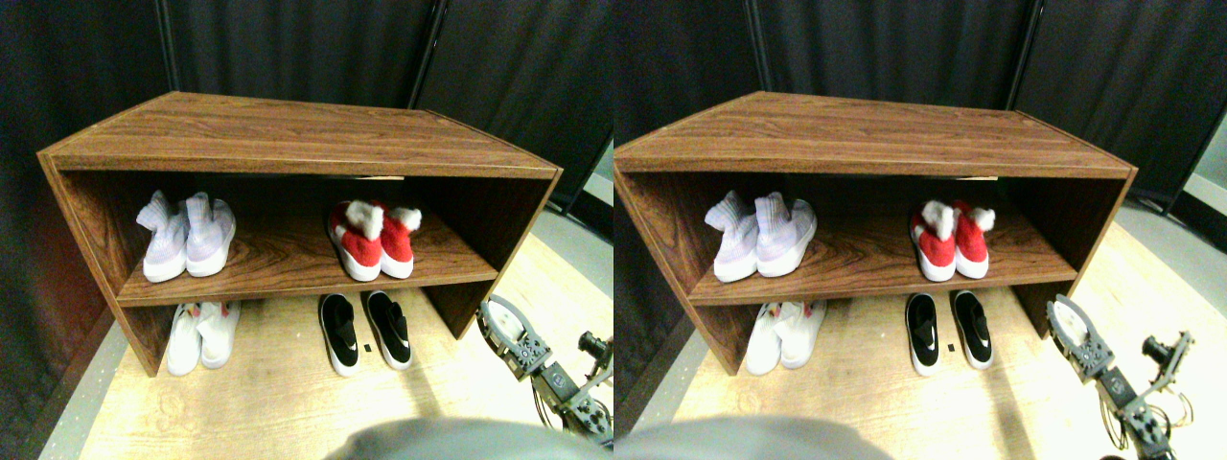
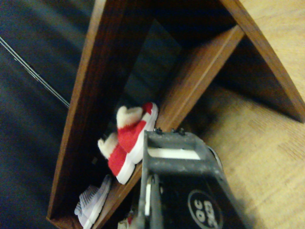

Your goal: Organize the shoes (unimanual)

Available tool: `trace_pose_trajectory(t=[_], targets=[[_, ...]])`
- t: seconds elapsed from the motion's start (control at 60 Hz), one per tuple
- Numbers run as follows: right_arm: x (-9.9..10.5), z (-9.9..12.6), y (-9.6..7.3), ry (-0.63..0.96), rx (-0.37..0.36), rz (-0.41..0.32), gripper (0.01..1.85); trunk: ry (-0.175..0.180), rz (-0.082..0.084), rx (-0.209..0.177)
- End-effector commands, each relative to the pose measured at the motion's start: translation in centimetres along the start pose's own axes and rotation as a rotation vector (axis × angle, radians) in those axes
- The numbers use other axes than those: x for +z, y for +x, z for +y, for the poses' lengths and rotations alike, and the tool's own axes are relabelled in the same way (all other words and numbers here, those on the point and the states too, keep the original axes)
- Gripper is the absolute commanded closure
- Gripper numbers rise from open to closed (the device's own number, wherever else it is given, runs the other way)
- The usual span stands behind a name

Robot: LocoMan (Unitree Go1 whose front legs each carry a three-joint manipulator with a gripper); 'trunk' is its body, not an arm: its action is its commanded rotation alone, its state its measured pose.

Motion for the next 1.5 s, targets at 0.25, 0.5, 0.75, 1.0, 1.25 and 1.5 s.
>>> trace_pose_trajectory(t=[0.25, 0.5, 0.75, 1.0, 1.25, 1.5], targets=[[-2.6, -3.5, 0.6, 0.21, -0.115, 0.013, 1.8, -0.032, 0.058, 0.022], [-3.9, -8.6, 3.5, 0.172, -0.256, -0.028, 1.8, -0.031, 0.063, 0.031], [-3.8, -11.5, 6.6, 0.136, -0.315, -0.054, 1.8, -0.03, 0.054, 0.041], [-3.0, -11.2, 8.3, 0.15, -0.395, -0.114, 1.8, -0.039, 0.041, 0.045], [-4.0, -11.3, 9.5, 0.201, -0.422, -0.11, 1.8, -0.051, 0.031, 0.057], [-6.1, -11.5, 10.5, 0.239, -0.438, -0.049, 1.8, -0.074, 0.036, 0.087]])
